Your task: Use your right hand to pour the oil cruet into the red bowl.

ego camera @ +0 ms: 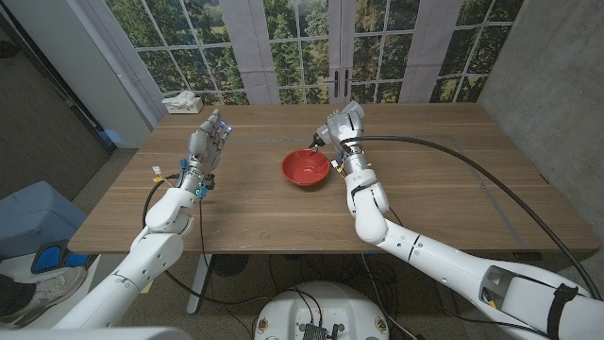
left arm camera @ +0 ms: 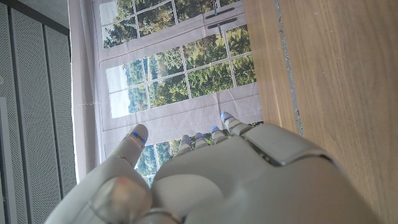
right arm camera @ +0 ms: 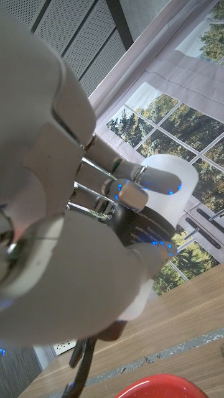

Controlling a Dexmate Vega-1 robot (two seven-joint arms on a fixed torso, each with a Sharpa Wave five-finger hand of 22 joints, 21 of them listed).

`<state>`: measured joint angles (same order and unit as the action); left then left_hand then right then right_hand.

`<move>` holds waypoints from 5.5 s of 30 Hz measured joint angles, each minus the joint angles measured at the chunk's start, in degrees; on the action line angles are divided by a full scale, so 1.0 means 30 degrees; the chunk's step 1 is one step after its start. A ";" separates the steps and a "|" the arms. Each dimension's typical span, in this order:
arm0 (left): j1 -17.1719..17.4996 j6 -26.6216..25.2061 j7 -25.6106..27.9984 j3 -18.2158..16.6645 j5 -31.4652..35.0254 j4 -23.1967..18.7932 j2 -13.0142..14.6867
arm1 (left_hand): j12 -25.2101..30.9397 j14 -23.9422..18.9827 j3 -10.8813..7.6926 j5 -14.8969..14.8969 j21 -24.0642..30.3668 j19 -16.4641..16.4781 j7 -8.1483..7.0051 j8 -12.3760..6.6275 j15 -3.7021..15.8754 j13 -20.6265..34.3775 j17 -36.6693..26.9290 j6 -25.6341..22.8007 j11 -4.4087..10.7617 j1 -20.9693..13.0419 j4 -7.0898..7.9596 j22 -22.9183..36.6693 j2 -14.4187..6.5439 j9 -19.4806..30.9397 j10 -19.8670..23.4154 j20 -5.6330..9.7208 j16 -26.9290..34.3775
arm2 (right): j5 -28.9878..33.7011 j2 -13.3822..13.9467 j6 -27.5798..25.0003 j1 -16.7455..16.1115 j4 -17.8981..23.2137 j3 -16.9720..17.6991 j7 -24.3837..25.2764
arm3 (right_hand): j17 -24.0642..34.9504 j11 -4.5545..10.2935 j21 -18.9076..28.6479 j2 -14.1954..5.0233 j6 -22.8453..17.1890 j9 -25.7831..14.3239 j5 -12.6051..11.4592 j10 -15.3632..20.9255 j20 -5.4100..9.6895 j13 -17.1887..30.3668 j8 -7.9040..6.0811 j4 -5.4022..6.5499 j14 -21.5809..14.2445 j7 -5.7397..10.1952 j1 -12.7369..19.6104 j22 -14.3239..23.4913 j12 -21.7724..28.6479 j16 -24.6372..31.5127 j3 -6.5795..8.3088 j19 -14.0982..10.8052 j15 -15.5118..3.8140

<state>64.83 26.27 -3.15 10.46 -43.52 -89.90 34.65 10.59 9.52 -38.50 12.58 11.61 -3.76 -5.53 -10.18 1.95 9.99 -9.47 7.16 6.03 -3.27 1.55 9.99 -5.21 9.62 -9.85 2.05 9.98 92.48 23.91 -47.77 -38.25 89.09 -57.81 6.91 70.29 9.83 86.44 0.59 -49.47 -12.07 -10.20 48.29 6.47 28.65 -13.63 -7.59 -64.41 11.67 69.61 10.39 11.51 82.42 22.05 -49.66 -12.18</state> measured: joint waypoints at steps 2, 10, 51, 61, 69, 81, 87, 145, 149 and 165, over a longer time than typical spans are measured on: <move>0.0000 0.0000 -0.0012 0.0000 -0.0013 0.0000 0.0000 | 0.0000 0.0000 0.0000 0.0000 0.0000 0.0000 0.0000 0.0000 0.0000 0.0000 0.0000 0.0000 0.0000 0.0000 0.0000 0.0000 0.0000 0.0000 0.0000 0.0000 0.0000 | 0.0000 0.0031 0.0000 0.0018 0.0023 -0.0001 0.0000 | 0.0000 0.0061 -0.0075 0.0000 -0.0393 0.0119 -0.0066 0.0390 0.0037 -0.0292 0.0011 -0.0081 -0.0086 -0.0042 0.0000 0.0000 0.0062 0.0061 -0.0081 -0.0179 -0.0065; -0.0043 0.0000 -0.0071 -0.0003 -0.0055 0.0120 -0.0043 | 0.0000 0.0000 0.0000 0.0000 0.0000 0.0000 0.0000 0.0000 0.0000 0.0000 0.0001 0.0000 0.0000 0.0000 0.0001 0.0000 0.0000 0.0000 0.0000 0.0000 0.0000 | -0.0392 0.0119 0.0419 0.0095 0.0178 -0.0039 0.0228 | 0.0048 -0.0142 -0.0075 -0.0005 -0.1202 0.0257 -0.0065 0.0941 -0.0009 -0.0750 0.0146 -0.0166 -0.0236 -0.0451 0.0006 0.0001 0.0380 0.0376 0.0004 -0.0265 -0.0033; 0.0150 -0.0003 -0.0510 -0.0111 -0.0704 0.0021 -0.0200 | 0.0000 0.0000 0.0000 0.0000 0.0000 0.0000 0.0001 0.0000 0.0000 0.0000 0.0004 0.0001 0.0000 0.0000 0.0002 0.0000 0.0000 0.0044 0.0000 0.0000 0.0000 | 0.2499 0.0194 0.1104 0.0008 0.0382 0.0069 -0.2770 | -0.0002 -0.0884 -0.0072 0.0166 -0.2172 0.0242 -0.0505 0.2034 0.0062 -0.0813 -0.0078 -0.0236 -0.1877 -0.1154 -0.0166 0.0406 0.0959 0.0924 -0.0065 -0.0190 -0.0104; 0.0170 0.0051 -0.0559 -0.0147 -0.0732 0.0017 -0.0218 | 0.0000 0.0000 0.0000 0.0001 0.0000 0.0000 0.0001 0.0000 0.0000 0.0001 0.0004 0.0001 0.0000 0.0000 0.0003 0.0000 0.0000 0.0042 0.0000 -0.0001 0.0000 | 0.2265 0.0193 0.1340 -0.0091 0.0469 0.0259 -0.2417 | -0.0001 -0.0885 0.0018 0.0165 -0.2173 0.0242 -0.0568 0.2034 -0.0051 -0.0813 -0.0072 -0.0235 -0.1876 -0.1154 -0.0165 0.0391 0.0984 0.0924 -0.0067 -0.0077 -0.0103; 0.0172 0.0076 -0.0591 -0.0163 -0.0763 0.0017 -0.0227 | 0.0000 0.0000 -0.0001 0.0000 0.0000 0.0000 0.0001 0.0000 0.0000 0.0000 0.0004 0.0001 0.0000 0.0000 0.0003 0.0000 0.0000 0.0041 0.0000 0.0000 0.0000 | 0.1846 0.0045 0.1085 -0.0155 0.0221 0.0407 -0.1568 | -0.0093 -0.1127 0.0018 0.0165 -0.2319 0.0215 -0.0242 0.2278 0.0069 -0.0809 0.0502 -0.0476 -0.1951 -0.1300 -0.0166 0.0075 0.0550 0.0885 0.0172 -0.0344 -0.0027; 0.0053 0.0076 -0.0704 -0.0158 -0.0807 0.0129 -0.0238 | 0.0000 0.0000 0.0000 0.0000 0.0000 0.0000 0.0001 0.0000 0.0000 0.0000 0.0004 0.0001 0.0000 0.0000 0.0003 0.0000 0.0000 0.0040 0.0000 0.0000 0.0000 | 0.1320 0.0040 0.0643 -0.0178 0.0017 0.0438 -0.0522 | -0.0182 0.0240 -0.0426 -0.1318 0.2440 0.0121 0.0097 -0.0028 0.0063 -0.1681 0.1014 -0.0524 -0.1004 -0.0648 -0.1651 -0.0055 -0.0460 -0.0383 0.0224 -0.0335 -0.0065; 0.0012 0.0076 -0.0721 -0.0144 -0.0810 0.0146 -0.0239 | 0.0000 0.0000 -0.0001 0.0000 0.0000 0.0000 0.0000 0.0000 0.0000 0.0000 0.0004 0.0001 -0.0001 0.0000 0.0003 0.0000 0.0000 0.0040 0.0000 0.0000 0.0000 | 0.1186 0.0033 0.0418 -0.0178 -0.0051 0.0432 -0.0342 | -0.0181 0.0359 -0.0426 -0.1180 0.4373 0.0120 0.0096 -0.2059 0.0062 -0.2077 0.1014 -0.0468 -0.0796 -0.0222 -0.2186 -0.0035 -0.0452 -0.0794 0.0281 -0.0334 -0.0061; 0.0298 0.0106 -0.0354 -0.0284 -0.0374 -0.0557 0.0036 | 0.0000 0.0000 0.0531 -0.0281 0.0000 0.0000 -0.0139 0.0000 0.0000 0.0000 0.0004 -0.0139 0.0000 0.0000 -0.0527 0.0000 0.0000 -0.0004 0.0000 0.0000 0.0000 | -0.8487 -0.0963 -0.2926 -0.1728 0.3243 0.2583 0.4612 | -0.0175 -0.0002 -0.0563 -0.0882 0.3798 0.0116 0.0078 -0.1866 0.0133 -0.2733 0.0589 -0.0182 -0.0743 -0.0717 -0.2736 -0.0084 -0.0013 -0.1370 0.0190 -0.0402 0.0001; 0.0367 0.0173 -0.0284 -0.0320 -0.0336 -0.0624 0.0043 | 0.0000 0.0000 0.0531 -0.0281 0.0000 0.0000 -0.0138 0.0000 0.0000 0.0000 0.0004 -0.0139 0.0000 0.0000 -0.0526 0.0000 0.0000 -0.0004 0.0000 0.0000 0.0000 | -0.9552 -0.1056 -0.3145 -0.1949 0.3736 0.2896 0.5189 | -0.0175 -0.0002 -0.0563 -0.0861 0.3800 0.0115 0.0078 -0.1866 0.0133 -0.2737 0.0591 -0.0183 -0.0743 -0.0717 -0.3263 -0.0083 -0.0011 -0.1370 0.0190 -0.0401 0.0001; 0.0473 0.0238 -0.0233 -0.0375 -0.0315 -0.0713 0.0054 | 0.0000 0.0000 0.0664 -0.0281 0.0000 0.0000 -0.0137 0.0001 0.0000 0.0000 0.0047 -0.0138 0.0000 0.0000 -0.0823 0.0000 0.0000 -0.0002 0.0001 0.0000 0.0000 | -1.3561 -0.1247 -0.3950 -0.2463 0.5278 0.3912 0.6684 | -0.0126 -0.0111 -0.0563 -0.0889 0.3625 0.0114 0.0084 -0.1763 0.0130 -0.2842 0.0512 -0.0178 -0.0748 -0.0895 -0.3279 -0.0081 -0.0013 -0.1481 0.0195 -0.0540 -0.0004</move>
<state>66.25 26.98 -3.85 9.34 -44.47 -92.04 34.81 10.59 9.52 -36.50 11.74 11.62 -3.76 -5.94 -10.18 1.95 9.99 -9.33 6.74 6.03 -3.27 -0.92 9.99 -5.21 9.61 -9.85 2.05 9.98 51.80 20.17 -59.62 -45.64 104.92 -46.07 26.96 69.91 9.49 84.75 -2.07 -38.60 -11.73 -9.95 43.01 6.86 20.12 -12.09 -8.13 -66.65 8.98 59.78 10.14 11.47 77.97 22.63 -51.28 -12.19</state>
